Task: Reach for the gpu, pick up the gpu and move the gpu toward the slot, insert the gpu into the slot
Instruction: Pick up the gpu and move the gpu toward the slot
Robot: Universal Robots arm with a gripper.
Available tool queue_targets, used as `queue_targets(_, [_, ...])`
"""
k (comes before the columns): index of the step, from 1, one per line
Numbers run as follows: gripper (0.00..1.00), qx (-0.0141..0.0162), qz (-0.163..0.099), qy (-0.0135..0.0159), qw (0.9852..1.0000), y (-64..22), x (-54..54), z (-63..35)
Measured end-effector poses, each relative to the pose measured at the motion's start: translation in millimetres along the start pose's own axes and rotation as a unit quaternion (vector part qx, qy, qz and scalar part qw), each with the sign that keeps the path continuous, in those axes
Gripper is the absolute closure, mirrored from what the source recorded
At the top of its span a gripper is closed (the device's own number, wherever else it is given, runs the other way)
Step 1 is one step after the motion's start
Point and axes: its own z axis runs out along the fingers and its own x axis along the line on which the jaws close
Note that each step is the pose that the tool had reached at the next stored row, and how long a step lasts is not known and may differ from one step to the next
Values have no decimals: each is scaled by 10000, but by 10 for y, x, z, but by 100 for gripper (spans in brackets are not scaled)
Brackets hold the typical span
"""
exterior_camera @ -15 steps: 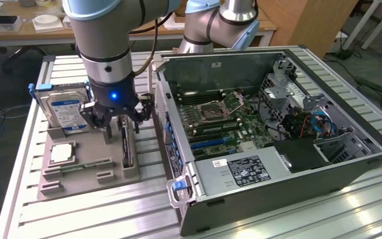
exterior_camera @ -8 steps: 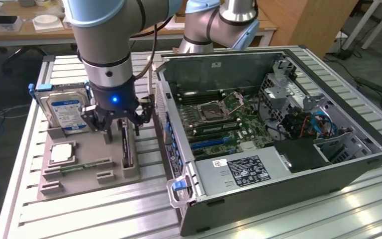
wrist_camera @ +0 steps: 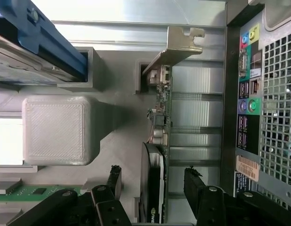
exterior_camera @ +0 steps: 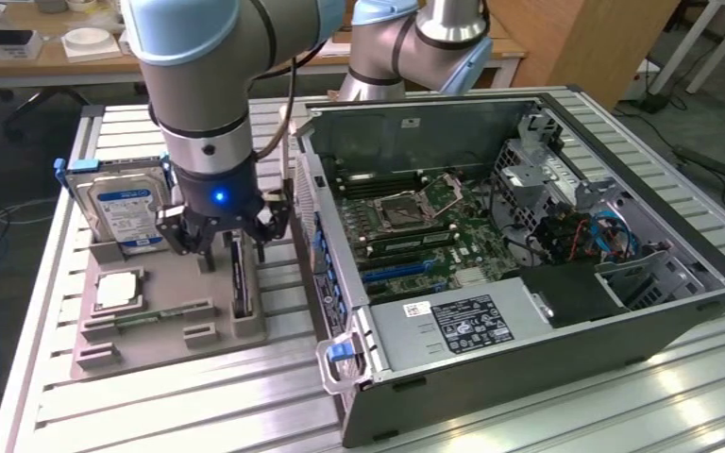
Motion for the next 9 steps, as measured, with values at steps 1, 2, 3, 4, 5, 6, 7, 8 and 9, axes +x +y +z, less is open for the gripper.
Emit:
queue_targets(1, [35,0,0,0,10000,-1,0,19])
queue_targets(2, [35,0,0,0,10000,-2,1,34])
queue_targets(3, [35,0,0,-1,10000,-2,1,49])
queue_targets(4, [35,0,0,-2,10000,-3,2,62])
queue_targets(5, [35,0,0,-2,10000,-3,2,73])
queue_targets(6, [35,0,0,-2,10000,-4,2,82])
queue_targets(7, [35,0,0,-2,10000,-4,2,90])
queue_targets(8, [35,1,0,-1,10000,-5,3,91])
queue_targets(9, [35,1,0,-1,10000,-5,3,91])
